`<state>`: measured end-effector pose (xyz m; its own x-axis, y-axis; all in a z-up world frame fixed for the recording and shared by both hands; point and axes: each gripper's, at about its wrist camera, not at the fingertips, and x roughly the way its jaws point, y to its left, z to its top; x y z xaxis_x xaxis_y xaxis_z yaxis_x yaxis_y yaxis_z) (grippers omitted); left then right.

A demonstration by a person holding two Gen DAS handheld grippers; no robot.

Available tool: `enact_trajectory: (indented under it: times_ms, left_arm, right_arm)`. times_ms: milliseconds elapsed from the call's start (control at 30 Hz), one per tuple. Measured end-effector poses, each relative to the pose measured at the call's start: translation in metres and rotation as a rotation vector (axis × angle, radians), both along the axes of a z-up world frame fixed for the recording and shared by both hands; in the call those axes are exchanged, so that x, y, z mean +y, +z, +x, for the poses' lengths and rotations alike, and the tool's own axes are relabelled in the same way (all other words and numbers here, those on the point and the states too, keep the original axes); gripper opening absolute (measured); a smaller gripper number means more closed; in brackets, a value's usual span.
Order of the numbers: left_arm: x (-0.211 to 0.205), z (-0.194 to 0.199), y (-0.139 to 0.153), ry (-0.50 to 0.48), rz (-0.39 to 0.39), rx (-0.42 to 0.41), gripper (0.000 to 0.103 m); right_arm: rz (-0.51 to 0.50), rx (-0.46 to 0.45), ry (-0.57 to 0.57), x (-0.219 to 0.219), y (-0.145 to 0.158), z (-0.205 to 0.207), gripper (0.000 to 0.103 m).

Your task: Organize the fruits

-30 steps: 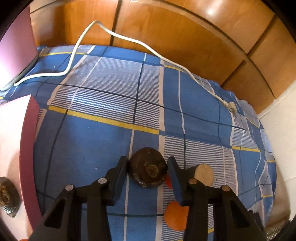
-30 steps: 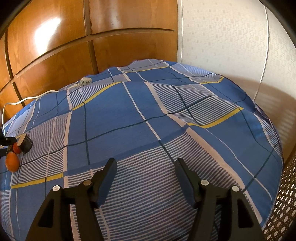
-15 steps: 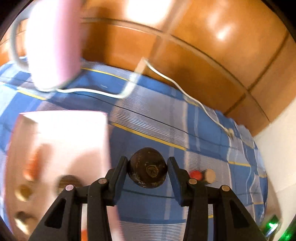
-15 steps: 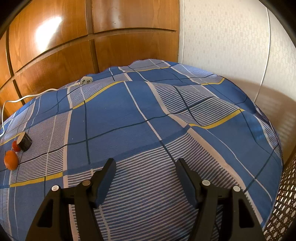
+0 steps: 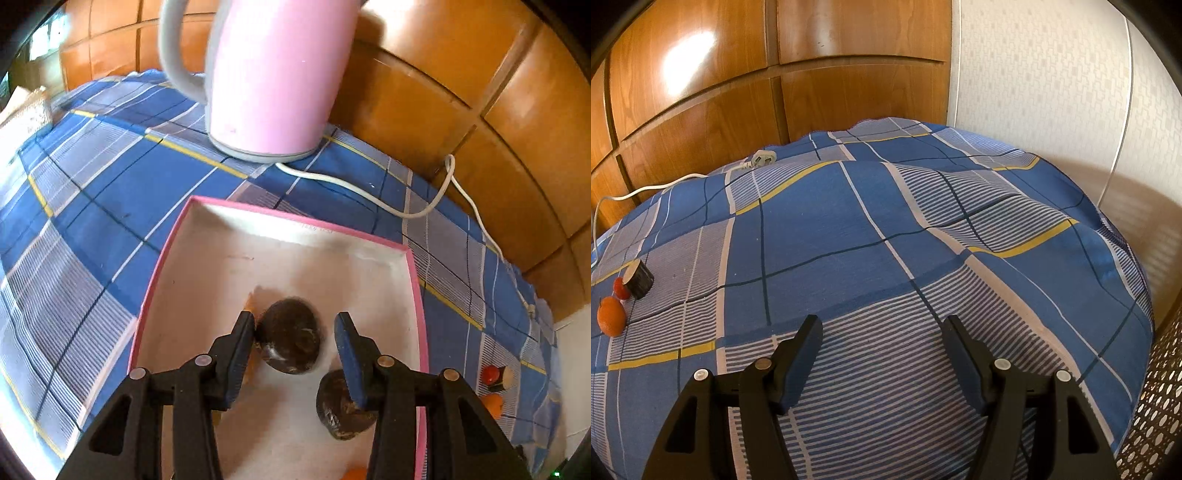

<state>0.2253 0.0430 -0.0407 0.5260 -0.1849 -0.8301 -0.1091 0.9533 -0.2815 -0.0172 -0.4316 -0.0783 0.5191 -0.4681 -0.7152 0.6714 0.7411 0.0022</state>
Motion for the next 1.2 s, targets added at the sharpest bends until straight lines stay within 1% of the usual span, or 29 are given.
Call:
enact_trajectory:
  times_ms: [67,200,300,433,833,900,967,1200]
  left_arm:
    - [0.002,-0.009,0.003,0.006,0.011,-0.018,0.053]
    - [0.003,-0.030,0.015,0.033,0.045,-0.056,0.054]
    - [0.001,-0.047,0.022,0.044,0.074,-0.090,0.058]
    - [-0.005,-0.070,0.026,0.014,0.105,-0.113,0.060]
    - [-0.016,-0.121,0.026,-0.037,0.128,-0.131,0.060]
    - [-0.017,-0.127,0.026,-0.042,0.136,-0.136,0.061]
    - [-0.017,-0.134,0.026,-0.044,0.145,-0.143,0.064]
    - [-0.014,-0.149,0.024,-0.051,0.172,-0.150,0.064]
  right_arm:
    - [-0.002,0.003,0.001,0.000,0.000,0.000,0.069]
    - [-0.004,0.005,0.001,0.000,0.000,0.000,0.069]
    - [-0.004,0.006,0.001,0.000,0.000,0.001,0.069]
    - [-0.004,0.006,0.000,0.000,0.000,0.001,0.069]
    - [-0.005,0.007,-0.001,0.001,0.001,0.001,0.069]
    - [-0.005,0.007,-0.001,0.002,0.001,0.001,0.069]
    - [-0.006,0.008,-0.001,0.002,0.001,0.001,0.069]
    - [-0.008,0.018,0.005,0.003,0.001,0.002,0.069]
